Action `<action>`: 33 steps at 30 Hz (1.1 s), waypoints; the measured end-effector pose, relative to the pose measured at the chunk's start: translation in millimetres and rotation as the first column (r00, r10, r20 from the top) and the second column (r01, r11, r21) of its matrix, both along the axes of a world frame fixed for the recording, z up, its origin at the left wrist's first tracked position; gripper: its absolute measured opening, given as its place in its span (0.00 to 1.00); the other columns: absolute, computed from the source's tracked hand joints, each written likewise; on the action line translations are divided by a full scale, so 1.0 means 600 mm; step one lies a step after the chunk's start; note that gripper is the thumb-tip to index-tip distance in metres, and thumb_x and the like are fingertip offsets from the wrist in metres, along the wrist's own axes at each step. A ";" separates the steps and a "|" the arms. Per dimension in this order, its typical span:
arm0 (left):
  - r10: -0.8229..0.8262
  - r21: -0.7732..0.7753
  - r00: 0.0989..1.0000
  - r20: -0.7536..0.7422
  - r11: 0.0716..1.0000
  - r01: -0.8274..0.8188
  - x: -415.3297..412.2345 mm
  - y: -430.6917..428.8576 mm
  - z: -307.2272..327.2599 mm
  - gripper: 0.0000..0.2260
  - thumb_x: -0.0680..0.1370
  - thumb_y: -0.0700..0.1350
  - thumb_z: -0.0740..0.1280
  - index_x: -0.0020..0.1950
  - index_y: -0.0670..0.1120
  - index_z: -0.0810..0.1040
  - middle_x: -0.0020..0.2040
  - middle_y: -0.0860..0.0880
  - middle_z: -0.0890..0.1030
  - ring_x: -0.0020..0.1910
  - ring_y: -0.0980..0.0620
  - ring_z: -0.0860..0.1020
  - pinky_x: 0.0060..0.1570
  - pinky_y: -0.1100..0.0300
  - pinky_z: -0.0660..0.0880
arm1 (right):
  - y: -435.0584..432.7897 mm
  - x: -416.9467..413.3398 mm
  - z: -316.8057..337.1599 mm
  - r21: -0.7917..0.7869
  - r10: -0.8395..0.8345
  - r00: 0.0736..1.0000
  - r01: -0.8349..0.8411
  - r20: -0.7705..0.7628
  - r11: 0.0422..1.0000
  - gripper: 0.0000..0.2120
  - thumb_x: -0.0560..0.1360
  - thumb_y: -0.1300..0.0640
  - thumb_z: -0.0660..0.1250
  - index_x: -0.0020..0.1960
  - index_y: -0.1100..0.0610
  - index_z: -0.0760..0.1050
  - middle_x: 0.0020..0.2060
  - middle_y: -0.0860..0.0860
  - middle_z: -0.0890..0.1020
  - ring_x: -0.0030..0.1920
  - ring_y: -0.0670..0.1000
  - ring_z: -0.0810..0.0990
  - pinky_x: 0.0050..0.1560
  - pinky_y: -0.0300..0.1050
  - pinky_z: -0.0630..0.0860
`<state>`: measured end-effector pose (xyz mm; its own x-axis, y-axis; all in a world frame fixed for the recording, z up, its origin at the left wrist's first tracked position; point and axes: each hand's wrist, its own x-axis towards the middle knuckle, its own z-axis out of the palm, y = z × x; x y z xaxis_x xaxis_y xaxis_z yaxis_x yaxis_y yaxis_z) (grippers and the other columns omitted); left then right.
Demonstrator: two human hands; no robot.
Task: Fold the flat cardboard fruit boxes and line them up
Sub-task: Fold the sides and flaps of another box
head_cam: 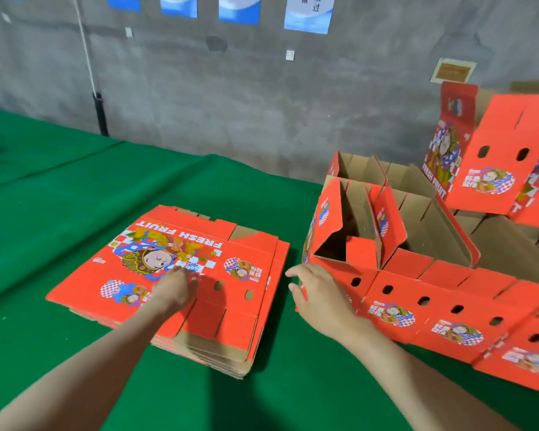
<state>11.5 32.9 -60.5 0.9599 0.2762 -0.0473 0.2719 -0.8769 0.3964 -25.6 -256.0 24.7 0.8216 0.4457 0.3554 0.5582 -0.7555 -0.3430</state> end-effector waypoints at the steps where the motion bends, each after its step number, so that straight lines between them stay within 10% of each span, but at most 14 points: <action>1: -0.010 0.027 0.999 -0.035 1.000 0.011 -0.003 0.009 -0.009 0.22 0.81 0.52 0.57 0.70 0.39 0.67 0.75 0.39 0.61 0.73 0.43 0.63 0.68 0.47 0.63 | 0.015 -0.003 -0.010 0.001 -0.023 0.999 0.023 -0.039 1.000 0.11 0.78 0.60 0.62 0.60 0.58 0.75 0.57 0.52 0.78 0.61 0.53 0.73 0.61 0.41 0.64; 5: -0.182 0.189 0.965 -0.190 0.957 0.218 -0.038 0.010 -0.056 0.25 0.82 0.56 0.50 0.78 0.53 0.50 0.79 0.53 0.45 0.77 0.49 0.44 0.72 0.40 0.47 | 0.044 -0.018 -0.061 -0.066 -0.131 0.967 0.120 -0.219 0.991 0.14 0.80 0.56 0.60 0.65 0.54 0.70 0.63 0.49 0.74 0.65 0.49 0.70 0.65 0.42 0.65; 10: -0.306 0.261 0.920 0.245 0.935 0.241 -0.112 -0.010 -0.069 0.21 0.74 0.56 0.56 0.59 0.49 0.80 0.55 0.46 0.81 0.56 0.44 0.79 0.58 0.44 0.69 | 0.042 -0.027 -0.131 -0.152 -0.320 0.827 0.281 -0.463 0.948 0.18 0.79 0.55 0.61 0.68 0.56 0.66 0.65 0.53 0.72 0.67 0.52 0.69 0.65 0.43 0.64; 15: -0.160 0.146 0.987 -0.005 0.976 0.159 -0.098 0.044 -0.088 0.32 0.78 0.63 0.55 0.78 0.55 0.48 0.79 0.50 0.43 0.77 0.46 0.43 0.72 0.42 0.47 | 0.060 -0.024 -0.177 -0.047 -0.379 0.614 0.485 -0.692 0.873 0.15 0.78 0.58 0.62 0.63 0.60 0.70 0.60 0.56 0.78 0.60 0.55 0.76 0.56 0.42 0.71; 19: -0.210 0.136 0.976 -0.062 0.967 0.217 -0.123 0.051 -0.117 0.54 0.59 0.77 0.23 0.78 0.51 0.45 0.78 0.48 0.40 0.77 0.45 0.39 0.72 0.42 0.41 | 0.077 -0.016 -0.195 0.163 -0.392 0.494 0.758 -0.776 0.631 0.12 0.78 0.60 0.62 0.58 0.65 0.74 0.54 0.60 0.80 0.52 0.57 0.79 0.49 0.44 0.73; 21: -0.190 0.032 0.976 0.107 0.982 0.188 -0.136 0.053 -0.118 0.56 0.60 0.78 0.27 0.77 0.47 0.55 0.78 0.45 0.48 0.77 0.44 0.45 0.72 0.40 0.46 | 0.081 -0.012 -0.189 0.255 -0.377 0.455 0.843 -0.807 0.473 0.11 0.77 0.60 0.63 0.54 0.67 0.77 0.50 0.62 0.81 0.45 0.56 0.78 0.44 0.44 0.72; 28: 0.216 -0.154 0.847 0.486 0.975 -0.161 -0.124 0.068 -0.026 0.38 0.71 0.63 0.55 0.60 0.29 0.71 0.60 0.27 0.68 0.61 0.27 0.67 0.57 0.32 0.65 | 0.077 -0.024 -0.103 0.639 -0.266 0.790 0.607 -0.553 0.472 0.05 0.77 0.64 0.63 0.44 0.63 0.76 0.43 0.61 0.79 0.41 0.53 0.75 0.43 0.46 0.72; 33: 0.389 -0.480 0.733 0.558 0.872 -0.098 -0.106 0.091 0.064 0.18 0.75 0.50 0.69 0.52 0.35 0.71 0.46 0.33 0.77 0.46 0.36 0.76 0.49 0.43 0.72 | -0.031 -0.082 -0.049 0.809 -0.242 0.897 0.438 -0.369 0.392 0.08 0.78 0.67 0.62 0.43 0.59 0.76 0.39 0.57 0.78 0.40 0.48 0.73 0.42 0.44 0.70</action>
<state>-52.3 87.7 -21.9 0.7086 0.6002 0.3710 0.0181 -0.5411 0.8408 -75.0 -274.7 -4.4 0.9144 -0.3397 0.2201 0.1871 -0.1273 -0.9741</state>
